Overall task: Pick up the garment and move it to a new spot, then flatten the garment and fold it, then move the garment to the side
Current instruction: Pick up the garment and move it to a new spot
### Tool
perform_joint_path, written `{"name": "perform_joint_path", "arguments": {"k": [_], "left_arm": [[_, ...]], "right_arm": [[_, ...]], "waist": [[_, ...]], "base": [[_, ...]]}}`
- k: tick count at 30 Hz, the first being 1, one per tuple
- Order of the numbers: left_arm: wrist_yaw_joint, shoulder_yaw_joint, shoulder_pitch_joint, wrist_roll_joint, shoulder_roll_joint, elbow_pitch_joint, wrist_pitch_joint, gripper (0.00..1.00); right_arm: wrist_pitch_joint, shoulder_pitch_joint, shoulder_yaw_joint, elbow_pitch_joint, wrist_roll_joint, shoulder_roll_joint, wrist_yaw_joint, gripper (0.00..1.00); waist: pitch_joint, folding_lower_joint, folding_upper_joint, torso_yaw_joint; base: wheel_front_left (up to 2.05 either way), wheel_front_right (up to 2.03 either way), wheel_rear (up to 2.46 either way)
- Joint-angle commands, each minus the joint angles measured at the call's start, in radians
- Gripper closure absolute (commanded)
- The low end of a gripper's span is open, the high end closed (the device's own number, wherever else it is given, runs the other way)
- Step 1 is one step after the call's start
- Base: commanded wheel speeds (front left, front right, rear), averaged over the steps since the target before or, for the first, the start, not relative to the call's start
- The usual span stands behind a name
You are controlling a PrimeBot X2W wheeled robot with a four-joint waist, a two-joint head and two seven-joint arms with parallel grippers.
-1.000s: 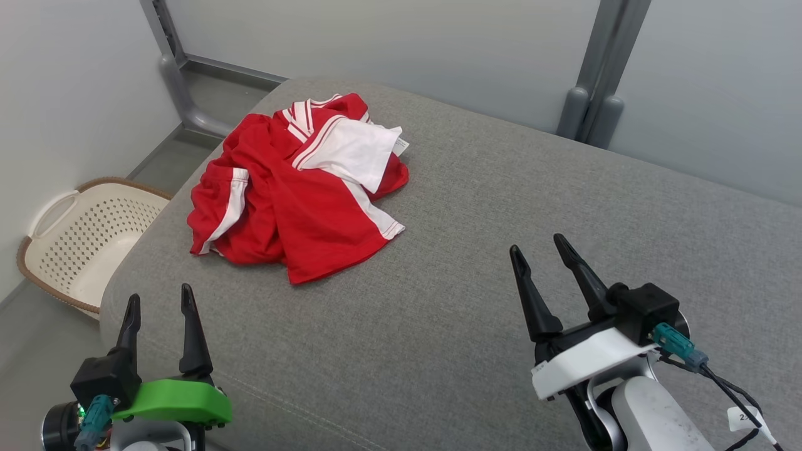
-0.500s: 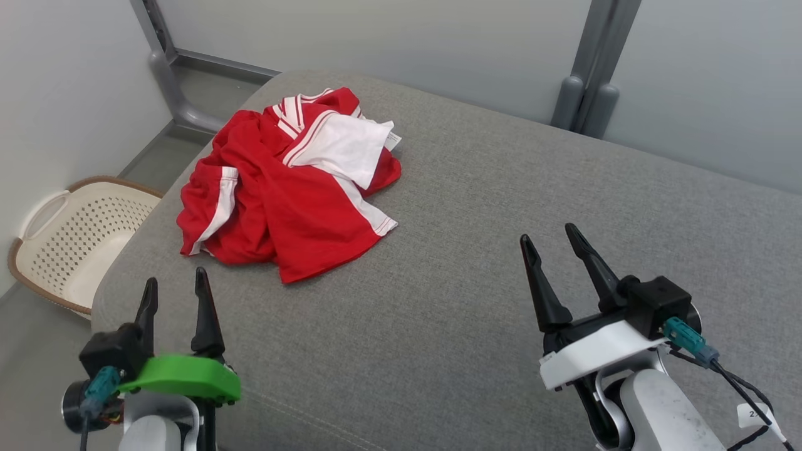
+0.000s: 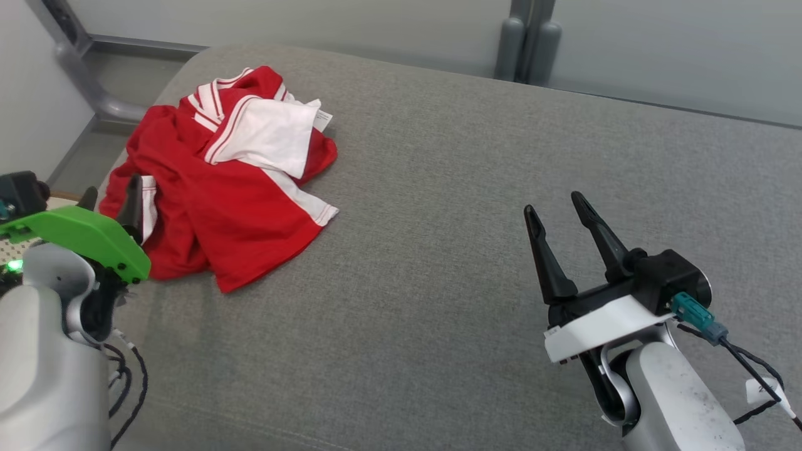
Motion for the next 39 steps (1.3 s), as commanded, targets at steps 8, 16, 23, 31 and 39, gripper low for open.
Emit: {"name": "perform_joint_path", "arguments": {"k": [8, 16, 23, 31, 39], "left_arm": [[-0.018, -0.014, -0.16, -0.113, 0.092, 0.122, 0.201, 0.0], [-0.019, -0.071, -0.265, -0.15, 0.16, 0.226, 0.303, 0.0], [-0.019, -0.071, -0.314, -0.18, 0.193, 0.361, 0.312, 0.0], [-0.019, -0.08, -0.348, -0.189, 0.198, 0.461, 0.255, 0.0], [-0.019, -0.144, -0.344, -0.206, 0.212, 0.451, 0.223, 1.0]], "right_arm": [[-0.003, -0.062, 0.002, -0.02, -0.01, -0.018, 0.0, 0.0], [-0.003, -0.113, 0.012, -0.038, -0.014, -0.019, 0.0, 0.0], [-0.003, -0.139, 0.019, -0.046, -0.01, -0.014, 0.0, 0.0], [-0.003, -0.151, 0.022, -0.05, -0.013, -0.009, 0.0, 0.0], [-0.003, -0.13, 0.014, -0.039, -0.02, -0.003, 0.0, 0.0]], "waist": [[0.157, 0.0, 0.0, -0.181], [0.248, 0.0, 0.0, -0.29], [0.294, 0.0, 0.0, -0.357], [0.31, 0.0, 0.0, -0.385], [0.27, 0.0, 0.0, -0.37]], "base": [[0.0, 0.0, 0.0], [0.0, 0.0, 0.0], [0.0, 0.0, 0.0], [0.0, 0.0, 0.0], [0.0, 0.0, 0.0]]}}
